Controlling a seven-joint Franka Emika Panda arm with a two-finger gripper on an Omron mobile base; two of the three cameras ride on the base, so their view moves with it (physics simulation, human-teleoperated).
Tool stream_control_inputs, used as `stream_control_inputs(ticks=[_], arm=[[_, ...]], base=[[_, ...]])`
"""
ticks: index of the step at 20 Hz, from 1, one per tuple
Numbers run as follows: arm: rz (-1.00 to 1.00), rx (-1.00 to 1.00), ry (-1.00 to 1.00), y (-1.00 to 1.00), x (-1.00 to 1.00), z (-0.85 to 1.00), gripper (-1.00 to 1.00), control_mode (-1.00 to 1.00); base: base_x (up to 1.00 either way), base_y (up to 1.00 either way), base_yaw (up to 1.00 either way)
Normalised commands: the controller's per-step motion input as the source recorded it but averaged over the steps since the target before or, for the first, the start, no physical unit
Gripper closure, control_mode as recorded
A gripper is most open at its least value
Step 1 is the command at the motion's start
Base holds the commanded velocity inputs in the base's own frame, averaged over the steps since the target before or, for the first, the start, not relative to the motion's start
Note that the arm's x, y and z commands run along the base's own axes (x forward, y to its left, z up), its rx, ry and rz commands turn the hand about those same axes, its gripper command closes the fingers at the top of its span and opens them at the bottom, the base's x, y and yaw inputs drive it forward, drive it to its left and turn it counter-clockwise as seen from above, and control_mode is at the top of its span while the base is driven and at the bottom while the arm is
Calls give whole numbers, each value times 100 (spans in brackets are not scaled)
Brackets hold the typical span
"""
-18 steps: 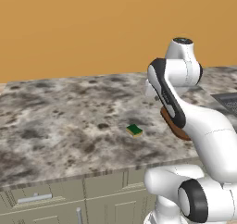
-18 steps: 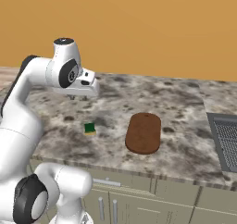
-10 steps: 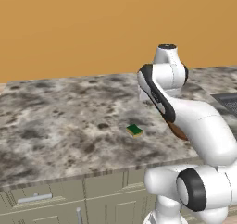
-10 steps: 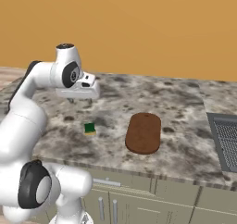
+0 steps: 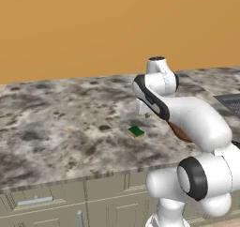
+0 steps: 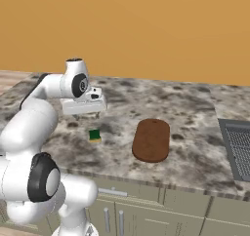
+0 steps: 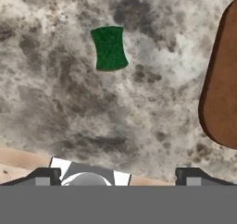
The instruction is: Pick up the sponge from the counter and clean the cutting board by briefly scrubbing or pressing down on the cutting board. Once finished, release the sponge.
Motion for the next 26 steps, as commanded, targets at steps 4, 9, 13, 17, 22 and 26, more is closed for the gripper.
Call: stream_control_inputs(ticks=[4, 9, 13, 17, 22, 26], arm=[[4, 13, 14, 17, 46, -48, -100, -100], [2, 2, 14, 24, 20, -40, -100, -100], [0, 0, 5, 16, 33, -40, -100, -100], [0, -1, 3, 9, 34, -41, -100, -100], [0, 0, 4, 0, 35, -42, -100, -100], [0, -3, 1, 0, 25, -40, -100, -100]], base=[[0, 0, 0], [0, 0, 0], [0, 0, 0], [0, 0, 0], [0, 0, 0], [0, 0, 0]])
